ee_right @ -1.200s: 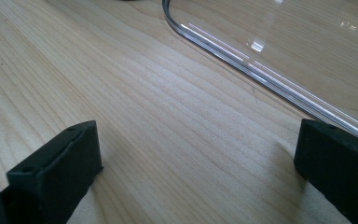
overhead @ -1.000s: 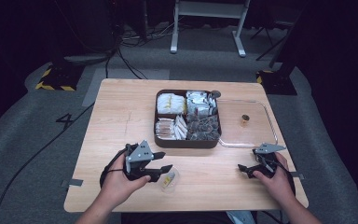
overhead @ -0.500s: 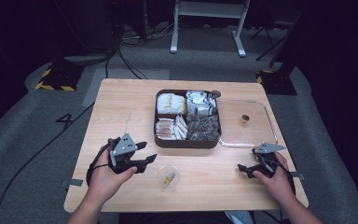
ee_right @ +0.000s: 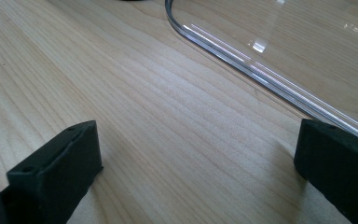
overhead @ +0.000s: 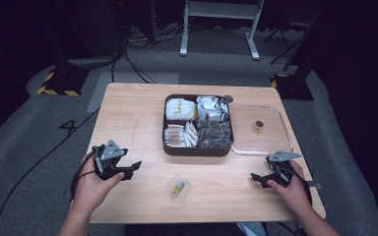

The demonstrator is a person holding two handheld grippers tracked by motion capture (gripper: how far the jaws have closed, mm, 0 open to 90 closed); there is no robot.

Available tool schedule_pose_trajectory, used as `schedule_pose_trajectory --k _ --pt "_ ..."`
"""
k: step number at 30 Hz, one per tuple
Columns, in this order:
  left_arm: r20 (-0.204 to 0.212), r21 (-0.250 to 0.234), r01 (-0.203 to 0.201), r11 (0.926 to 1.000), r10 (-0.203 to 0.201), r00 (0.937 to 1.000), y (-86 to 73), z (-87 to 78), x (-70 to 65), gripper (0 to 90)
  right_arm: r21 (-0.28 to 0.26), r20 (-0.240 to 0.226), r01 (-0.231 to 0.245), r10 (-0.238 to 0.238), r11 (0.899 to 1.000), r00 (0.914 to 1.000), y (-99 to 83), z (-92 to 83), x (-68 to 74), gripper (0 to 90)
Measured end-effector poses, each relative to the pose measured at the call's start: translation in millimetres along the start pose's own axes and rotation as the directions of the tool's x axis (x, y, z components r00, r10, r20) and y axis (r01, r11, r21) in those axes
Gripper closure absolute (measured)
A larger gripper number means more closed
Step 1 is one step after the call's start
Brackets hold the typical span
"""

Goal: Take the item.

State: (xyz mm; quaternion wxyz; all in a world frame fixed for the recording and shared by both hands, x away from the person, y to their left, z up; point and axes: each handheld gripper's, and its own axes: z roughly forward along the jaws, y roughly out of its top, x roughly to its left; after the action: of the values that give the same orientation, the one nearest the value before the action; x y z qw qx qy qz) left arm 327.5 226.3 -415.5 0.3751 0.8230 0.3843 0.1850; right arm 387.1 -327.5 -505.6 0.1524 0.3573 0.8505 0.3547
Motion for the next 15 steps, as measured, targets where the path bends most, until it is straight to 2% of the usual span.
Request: schedule_pose_trajectory --k 1,3,7,9,12,15 --pt "-0.017 0.02 0.017 0.9997 -0.016 0.9997 -6.3 1.6 6.7 33.8 0.0 -0.002 0.001 -0.001 1.0 1.0 -0.1 -0.1 0.2 0.6" --pt "-0.025 0.034 0.027 0.999 -0.026 0.9993 -10.5 2.6 11.1 33.4 -0.001 -0.002 0.002 -0.002 1.0 1.0 -0.3 -0.2 0.4 0.5" --pt "-0.025 0.063 0.035 0.9974 -0.034 0.9991 -18.0 5.9 16.5 32.4 -0.001 -0.002 0.002 -0.002 1.0 1.0 -0.3 -0.2 0.4 0.5" --pt "-0.005 0.106 0.047 0.9933 -0.047 0.9989 -24.7 10.0 18.7 31.2 -0.001 -0.002 0.002 -0.002 1.0 1.0 -0.3 -0.2 0.4 0.5" --pt "-0.018 0.143 0.069 0.9872 -0.067 0.9976 -36.1 18.3 23.2 31.4 -0.001 -0.002 0.002 -0.002 1.0 1.0 -0.3 -0.2 0.4 0.6" --pt "-0.019 0.155 0.082 0.9845 -0.081 0.9966 -40.6 21.8 25.6 31.4 -0.001 -0.002 0.002 -0.002 1.0 1.0 -0.3 -0.2 0.4 0.5"
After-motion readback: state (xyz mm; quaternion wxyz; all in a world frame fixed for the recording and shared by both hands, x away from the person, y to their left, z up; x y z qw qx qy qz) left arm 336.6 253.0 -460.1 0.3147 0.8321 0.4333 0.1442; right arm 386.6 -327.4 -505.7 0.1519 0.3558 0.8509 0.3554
